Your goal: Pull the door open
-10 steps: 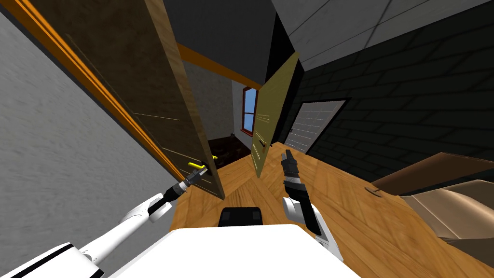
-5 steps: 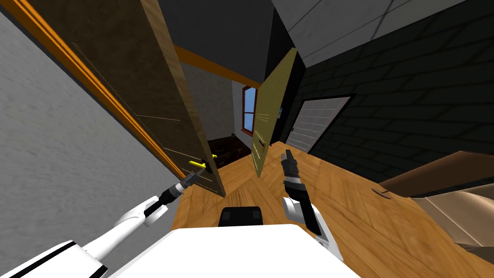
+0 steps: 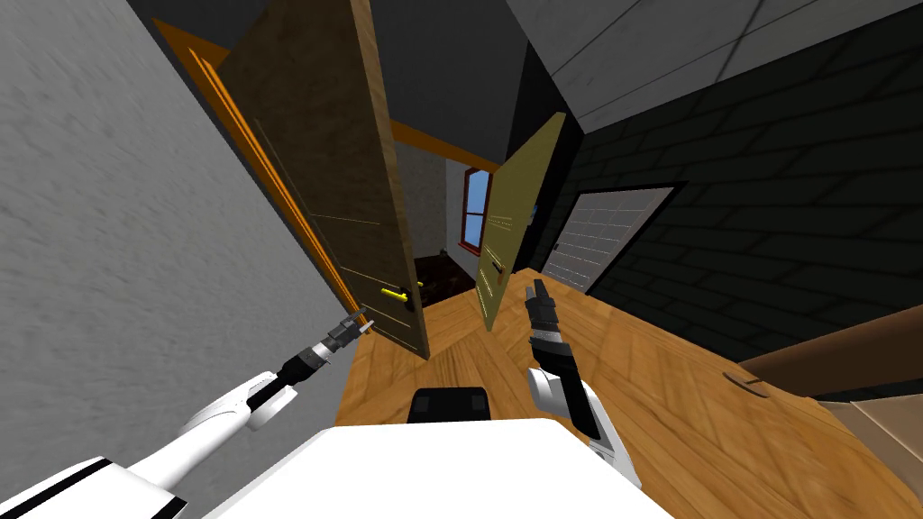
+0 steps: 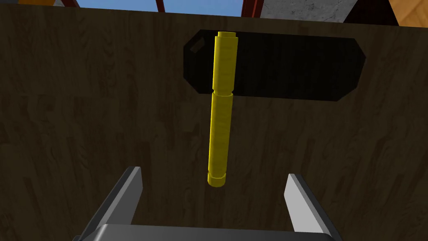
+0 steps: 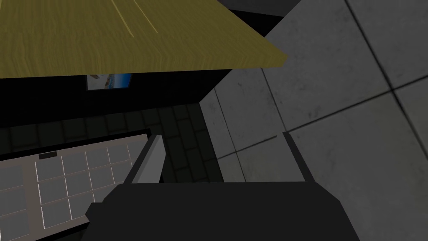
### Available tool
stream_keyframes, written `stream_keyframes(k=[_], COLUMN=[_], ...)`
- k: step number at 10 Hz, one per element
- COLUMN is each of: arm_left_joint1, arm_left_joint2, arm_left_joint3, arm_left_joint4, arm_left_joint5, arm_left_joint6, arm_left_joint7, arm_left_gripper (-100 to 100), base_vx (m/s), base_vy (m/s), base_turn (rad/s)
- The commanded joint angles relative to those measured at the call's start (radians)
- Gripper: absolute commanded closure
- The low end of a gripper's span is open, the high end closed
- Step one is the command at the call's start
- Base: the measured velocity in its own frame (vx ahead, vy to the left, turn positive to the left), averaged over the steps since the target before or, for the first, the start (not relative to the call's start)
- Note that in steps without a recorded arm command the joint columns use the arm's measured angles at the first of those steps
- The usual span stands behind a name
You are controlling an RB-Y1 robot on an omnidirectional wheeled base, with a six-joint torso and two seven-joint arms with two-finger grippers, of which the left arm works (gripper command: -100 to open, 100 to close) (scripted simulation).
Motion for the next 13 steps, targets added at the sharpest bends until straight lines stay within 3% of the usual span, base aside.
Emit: stream_keyframes(k=[1, 2, 5, 6, 7, 12, 13], arm_left_joint1=[0.000, -0.016, -0.037, -0.033, -0.033, -0.033, -0.025], arm_left_joint2=[0.000, -0.013, -0.031, -0.026, -0.026, -0.026, -0.020], arm_left_joint3=[0.000, 0.010, 0.020, 0.017, 0.017, 0.017, 0.008], arm_left_joint4=[0.000, 0.005, 0.010, 0.010, 0.010, 0.010, 0.009], arm_left_joint5=[0.000, 0.004, 0.007, 0.006, 0.006, 0.006, -0.001], arm_left_joint6=[0.000, 0.030, 0.066, 0.055, 0.055, 0.055, 0.028], arm_left_joint7=[0.000, -0.006, -0.015, -0.012, -0.012, -0.012, -0.011], arm_left_gripper=[-100, -100, -100, -100, 100, 100, 100], base_vx=[-0.037, 0.139, 0.235, 0.116, -0.011, -0.022, 0.007], base_vy=[0.019, -0.028, -0.064, -0.028, 0.002, 0.008, 0.007], base_turn=[0.030, -0.143, -0.110, -0.030, 0.027, 0.001, 0.028])
